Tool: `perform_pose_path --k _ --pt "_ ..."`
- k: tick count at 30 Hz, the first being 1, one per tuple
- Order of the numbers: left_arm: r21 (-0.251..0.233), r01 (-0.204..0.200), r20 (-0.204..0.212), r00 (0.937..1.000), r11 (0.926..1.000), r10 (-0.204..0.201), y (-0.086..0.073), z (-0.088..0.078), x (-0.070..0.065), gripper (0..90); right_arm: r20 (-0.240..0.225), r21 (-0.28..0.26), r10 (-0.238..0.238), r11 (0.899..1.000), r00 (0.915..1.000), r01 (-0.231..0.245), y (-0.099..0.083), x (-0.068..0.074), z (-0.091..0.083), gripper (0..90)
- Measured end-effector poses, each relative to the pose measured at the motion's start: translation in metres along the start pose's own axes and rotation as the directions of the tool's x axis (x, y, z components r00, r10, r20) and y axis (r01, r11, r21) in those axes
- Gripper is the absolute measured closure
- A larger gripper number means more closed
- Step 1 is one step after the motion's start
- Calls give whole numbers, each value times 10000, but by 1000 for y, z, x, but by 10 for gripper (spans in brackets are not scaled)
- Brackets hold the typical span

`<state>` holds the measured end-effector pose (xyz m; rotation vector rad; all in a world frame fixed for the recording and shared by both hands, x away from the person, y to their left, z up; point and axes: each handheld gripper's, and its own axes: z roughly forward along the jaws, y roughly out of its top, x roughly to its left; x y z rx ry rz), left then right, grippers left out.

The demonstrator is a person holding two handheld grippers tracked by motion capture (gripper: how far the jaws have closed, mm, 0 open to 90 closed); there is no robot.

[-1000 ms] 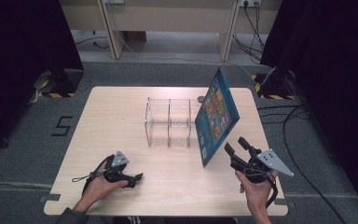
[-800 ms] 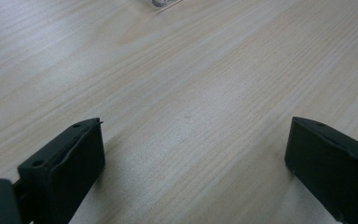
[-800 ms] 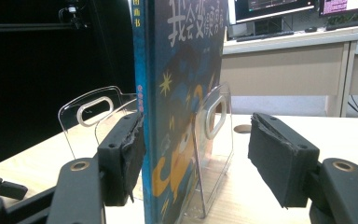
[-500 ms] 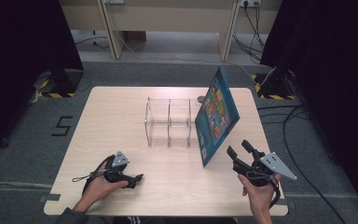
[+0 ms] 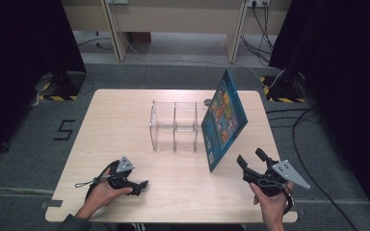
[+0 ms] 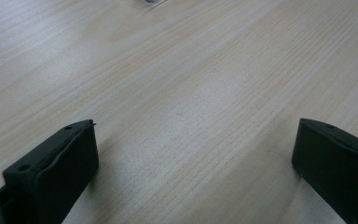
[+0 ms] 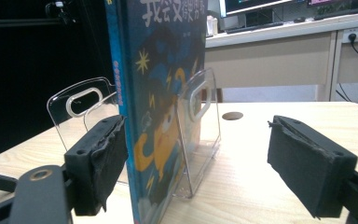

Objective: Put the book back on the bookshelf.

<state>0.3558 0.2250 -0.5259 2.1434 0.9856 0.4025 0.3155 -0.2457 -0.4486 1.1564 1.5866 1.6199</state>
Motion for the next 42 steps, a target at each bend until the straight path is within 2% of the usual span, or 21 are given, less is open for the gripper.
perform_pose_path --k 8,20,42 --pt "1 -30 32 10000 10000 30 0 0 0 0 154 41 76 10000 9999 -76 -2 -5 -7 169" --pt "8 -78 67 9999 10000 78 0 0 0 0 328 155 153 9998 9993 -158 -7 -11 -17 169" --pt "0 -93 84 9999 10000 93 -1 -1 -1 0 99 627 229 9978 9997 -235 -16 -8 -30 159"
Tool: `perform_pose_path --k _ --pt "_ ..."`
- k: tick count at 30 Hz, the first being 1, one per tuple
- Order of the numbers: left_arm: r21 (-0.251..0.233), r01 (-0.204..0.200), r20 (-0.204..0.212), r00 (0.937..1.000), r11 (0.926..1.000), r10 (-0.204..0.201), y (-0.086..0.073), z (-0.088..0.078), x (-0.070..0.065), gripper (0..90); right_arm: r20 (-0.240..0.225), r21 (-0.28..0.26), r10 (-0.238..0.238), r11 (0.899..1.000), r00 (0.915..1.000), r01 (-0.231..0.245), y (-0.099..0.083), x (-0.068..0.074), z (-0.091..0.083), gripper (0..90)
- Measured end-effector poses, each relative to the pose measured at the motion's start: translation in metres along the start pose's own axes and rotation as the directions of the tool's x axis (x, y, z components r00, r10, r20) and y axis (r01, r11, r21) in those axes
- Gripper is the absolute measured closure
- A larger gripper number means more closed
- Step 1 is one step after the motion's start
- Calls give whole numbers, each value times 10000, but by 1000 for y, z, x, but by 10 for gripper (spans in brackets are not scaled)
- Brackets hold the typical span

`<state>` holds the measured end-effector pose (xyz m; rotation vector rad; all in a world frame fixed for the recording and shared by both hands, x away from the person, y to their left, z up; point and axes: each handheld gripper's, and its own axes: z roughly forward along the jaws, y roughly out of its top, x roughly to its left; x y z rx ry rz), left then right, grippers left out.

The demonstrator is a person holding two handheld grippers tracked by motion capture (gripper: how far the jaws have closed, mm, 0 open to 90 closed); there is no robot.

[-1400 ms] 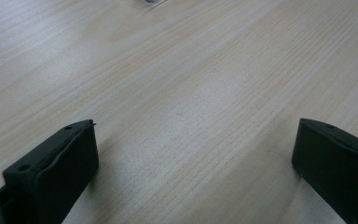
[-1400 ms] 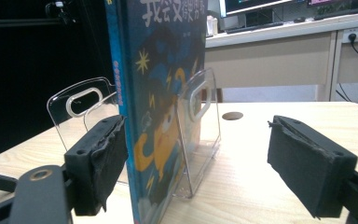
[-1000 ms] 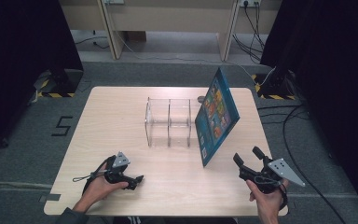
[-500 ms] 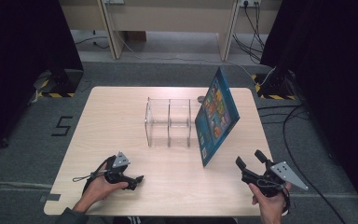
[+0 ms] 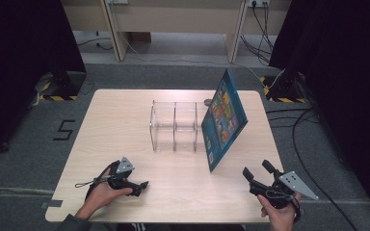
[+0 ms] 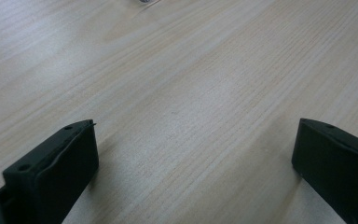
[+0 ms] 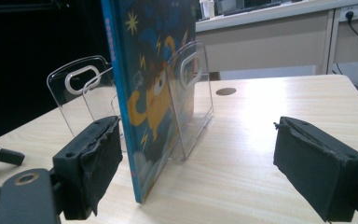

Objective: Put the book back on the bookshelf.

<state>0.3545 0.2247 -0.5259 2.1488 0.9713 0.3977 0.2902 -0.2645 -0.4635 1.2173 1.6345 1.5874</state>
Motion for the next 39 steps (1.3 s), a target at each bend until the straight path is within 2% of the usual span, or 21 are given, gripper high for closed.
perform_pose_path --k 8,17,22,30,39 --pt "-2 3 2 10000 10000 -3 0 0 0 0 -55 169 97 9998 9999 -96 -3 1 -5 159" --pt "4 -10 8 10000 10000 10 0 0 -1 0 59 838 80 9964 10000 -85 -9 -1 -7 160" --pt "3 -22 24 10000 10000 22 0 0 -1 0 56 1348 131 9908 9999 -137 -13 -3 -7 159" --pt "24 -45 48 10000 10000 45 -1 -1 -1 0 0 1758 -48 9844 10000 47 -16 -3 -9 160" --pt "-2 -61 64 10000 10000 61 -1 -1 -2 0 -8 2444 -45 9697 10000 46 -22 -5 -12 160"
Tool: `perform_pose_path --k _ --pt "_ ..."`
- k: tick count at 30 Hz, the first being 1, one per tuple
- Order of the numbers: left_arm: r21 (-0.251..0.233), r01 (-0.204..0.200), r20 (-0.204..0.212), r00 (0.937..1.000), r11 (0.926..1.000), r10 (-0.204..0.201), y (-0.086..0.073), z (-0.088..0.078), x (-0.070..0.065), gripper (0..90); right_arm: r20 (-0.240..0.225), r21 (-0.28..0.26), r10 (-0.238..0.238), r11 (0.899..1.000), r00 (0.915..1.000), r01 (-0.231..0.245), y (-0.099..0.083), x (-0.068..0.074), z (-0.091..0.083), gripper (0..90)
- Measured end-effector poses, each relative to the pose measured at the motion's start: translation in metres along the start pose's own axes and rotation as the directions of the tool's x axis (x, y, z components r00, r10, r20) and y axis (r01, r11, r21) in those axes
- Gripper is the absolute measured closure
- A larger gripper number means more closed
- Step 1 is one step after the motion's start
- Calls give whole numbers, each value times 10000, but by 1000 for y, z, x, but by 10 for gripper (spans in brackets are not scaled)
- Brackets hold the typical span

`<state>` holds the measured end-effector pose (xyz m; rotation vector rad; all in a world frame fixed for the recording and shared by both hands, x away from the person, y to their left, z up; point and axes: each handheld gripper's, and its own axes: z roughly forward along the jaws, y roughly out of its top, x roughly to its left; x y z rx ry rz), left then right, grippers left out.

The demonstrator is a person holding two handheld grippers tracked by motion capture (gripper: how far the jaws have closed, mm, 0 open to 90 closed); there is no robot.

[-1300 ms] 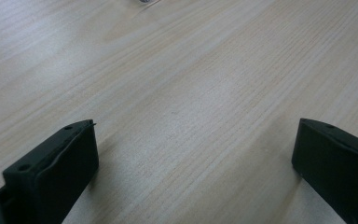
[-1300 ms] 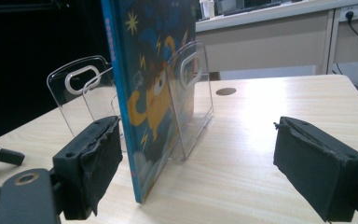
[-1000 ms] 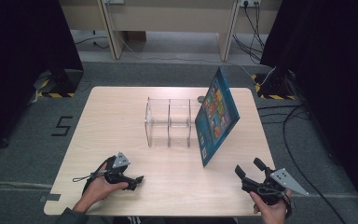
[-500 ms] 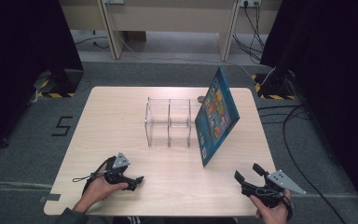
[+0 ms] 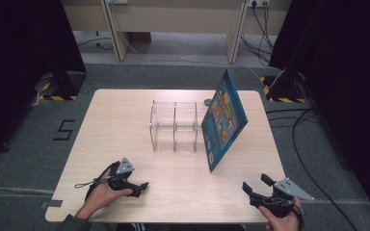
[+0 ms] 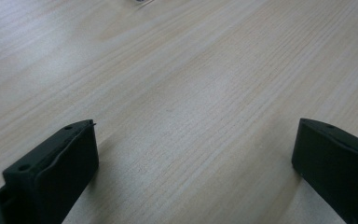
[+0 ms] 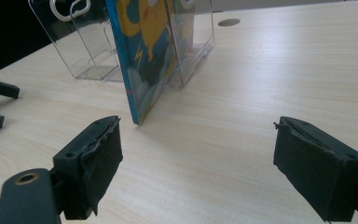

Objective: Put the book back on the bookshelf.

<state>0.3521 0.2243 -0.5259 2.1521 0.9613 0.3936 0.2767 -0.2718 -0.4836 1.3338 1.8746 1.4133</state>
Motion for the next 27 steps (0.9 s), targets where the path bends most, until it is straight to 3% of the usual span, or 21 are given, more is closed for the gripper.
perform_pose_path --k 7,16,27 --pt "10 -4 9 10000 10000 4 0 0 0 0 133 712 -146 9974 9998 137 -6 -2 1 161" --pt "8 -11 23 10000 10000 11 0 0 0 0 266 1551 -502 9868 9984 455 -11 0 2 161" --pt "16 -31 32 10000 10000 31 0 -1 0 0 380 2007 -859 9767 9956 766 -16 0 -2 161"
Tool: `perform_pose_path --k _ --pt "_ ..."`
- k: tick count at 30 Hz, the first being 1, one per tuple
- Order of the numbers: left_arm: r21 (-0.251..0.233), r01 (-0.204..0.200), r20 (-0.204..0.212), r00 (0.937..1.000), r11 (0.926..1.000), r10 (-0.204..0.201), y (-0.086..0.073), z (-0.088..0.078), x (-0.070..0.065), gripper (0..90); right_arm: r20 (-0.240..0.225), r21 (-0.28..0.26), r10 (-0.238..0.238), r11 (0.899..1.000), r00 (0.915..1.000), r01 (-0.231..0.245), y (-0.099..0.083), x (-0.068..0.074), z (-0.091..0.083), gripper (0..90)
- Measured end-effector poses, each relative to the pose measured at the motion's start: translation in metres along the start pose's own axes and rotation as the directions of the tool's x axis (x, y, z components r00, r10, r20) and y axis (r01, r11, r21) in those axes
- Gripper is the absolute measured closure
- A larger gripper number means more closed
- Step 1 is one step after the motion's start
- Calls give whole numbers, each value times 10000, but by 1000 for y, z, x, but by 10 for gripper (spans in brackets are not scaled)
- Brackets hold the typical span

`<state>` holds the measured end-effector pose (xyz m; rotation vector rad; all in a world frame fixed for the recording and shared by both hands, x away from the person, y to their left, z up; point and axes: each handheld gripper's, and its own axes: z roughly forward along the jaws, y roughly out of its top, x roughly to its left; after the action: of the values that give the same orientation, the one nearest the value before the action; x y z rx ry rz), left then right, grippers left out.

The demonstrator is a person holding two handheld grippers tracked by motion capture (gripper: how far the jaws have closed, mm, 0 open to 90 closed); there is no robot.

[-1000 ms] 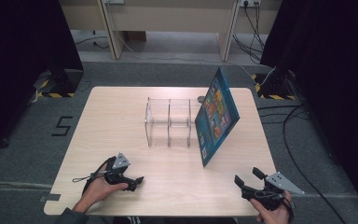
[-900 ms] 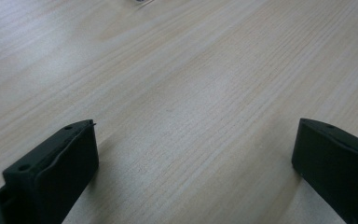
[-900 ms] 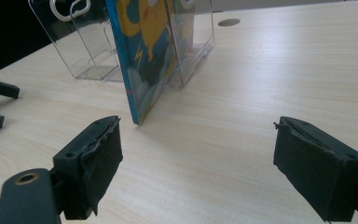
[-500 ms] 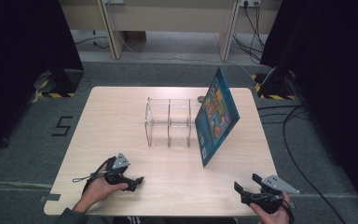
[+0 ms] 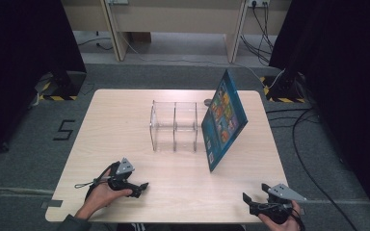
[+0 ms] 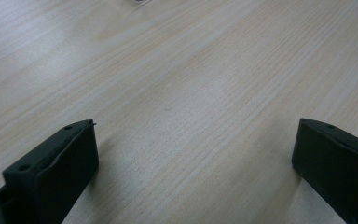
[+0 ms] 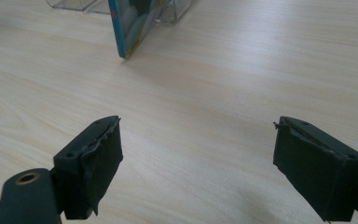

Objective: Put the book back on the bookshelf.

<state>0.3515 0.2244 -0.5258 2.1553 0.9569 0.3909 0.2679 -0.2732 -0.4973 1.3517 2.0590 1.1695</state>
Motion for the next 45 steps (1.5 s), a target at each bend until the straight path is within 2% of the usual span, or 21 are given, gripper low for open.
perform_pose_path --k 4,7,10,13,16,17,21,28,45 --pt "-1 1 0 10000 10000 -1 0 0 0 0 51 269 -81 9996 10000 80 -3 0 0 162" --pt "-2 2 0 10000 10000 -2 0 0 0 0 180 508 -358 9981 9992 348 -4 1 0 161" --pt "-3 3 -1 10000 10000 -3 0 0 0 0 276 966 -625 9935 9977 596 -7 2 2 162" --pt "-2 3 0 10000 10000 -3 0 0 0 0 274 1576 -954 9834 9951 899 -10 4 5 162" --pt "-1 0 0 10000 10000 0 0 0 0 0 194 2210 -1357 9668 9906 1282 -13 6 9 154" --pt "1 -1 1 10000 10000 1 0 0 0 0 144 2167 -1224 9693 9924 1164 -14 7 10 155" --pt "-10 -1 -4 10000 10000 1 0 0 0 0 89 2065 -1200 9716 9927 1156 -16 7 10 150" --pt "15 -23 9 10000 10000 23 0 0 0 0 -61 1786 -1341 9749 9910 1330 -20 5 8 149" --pt "17 -25 9 10000 10000 25 0 0 0 0 -164 1685 -1449 9749 9893 1456 -21 4 7 147"
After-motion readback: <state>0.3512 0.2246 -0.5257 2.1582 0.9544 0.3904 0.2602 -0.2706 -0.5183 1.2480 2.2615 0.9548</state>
